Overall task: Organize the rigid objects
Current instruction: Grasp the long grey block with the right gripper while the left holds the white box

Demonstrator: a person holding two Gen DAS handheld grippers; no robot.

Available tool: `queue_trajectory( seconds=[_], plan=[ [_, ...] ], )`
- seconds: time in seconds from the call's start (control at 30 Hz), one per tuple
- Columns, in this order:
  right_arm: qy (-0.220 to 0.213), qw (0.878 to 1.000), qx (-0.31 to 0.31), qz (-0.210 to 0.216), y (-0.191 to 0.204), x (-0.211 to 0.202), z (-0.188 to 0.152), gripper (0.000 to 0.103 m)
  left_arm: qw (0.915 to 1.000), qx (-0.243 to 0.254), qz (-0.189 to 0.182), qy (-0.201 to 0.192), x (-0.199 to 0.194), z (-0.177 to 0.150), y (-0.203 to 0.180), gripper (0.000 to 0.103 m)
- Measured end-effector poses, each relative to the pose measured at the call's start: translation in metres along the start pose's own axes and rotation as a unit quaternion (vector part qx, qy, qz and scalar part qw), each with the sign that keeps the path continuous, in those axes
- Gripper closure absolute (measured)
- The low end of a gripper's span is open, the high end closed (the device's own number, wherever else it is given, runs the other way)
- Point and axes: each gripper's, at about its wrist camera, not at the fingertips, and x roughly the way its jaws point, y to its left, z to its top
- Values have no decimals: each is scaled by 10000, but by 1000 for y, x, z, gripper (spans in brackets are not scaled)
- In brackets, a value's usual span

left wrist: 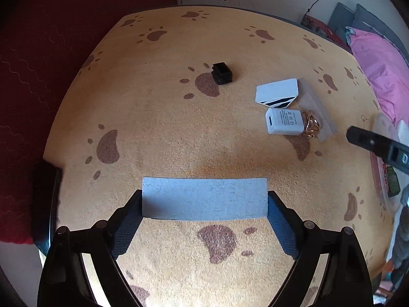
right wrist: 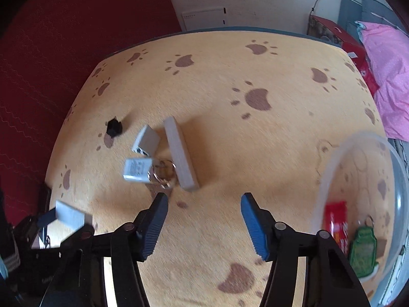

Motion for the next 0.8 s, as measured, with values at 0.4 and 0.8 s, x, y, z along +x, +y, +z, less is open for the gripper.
queue_trajectory(
  seconds=[0.4, 0.8],
  plan=[
    [250, 9984, -260, -442, 22, 52, 39, 51, 9998, 141, -166, -32, -12, -8, 16, 11],
    [524, 9955, -485, -621, 35, 67, 46, 75, 9992, 8, -400, 15, -3, -5, 37, 11]
  ],
)
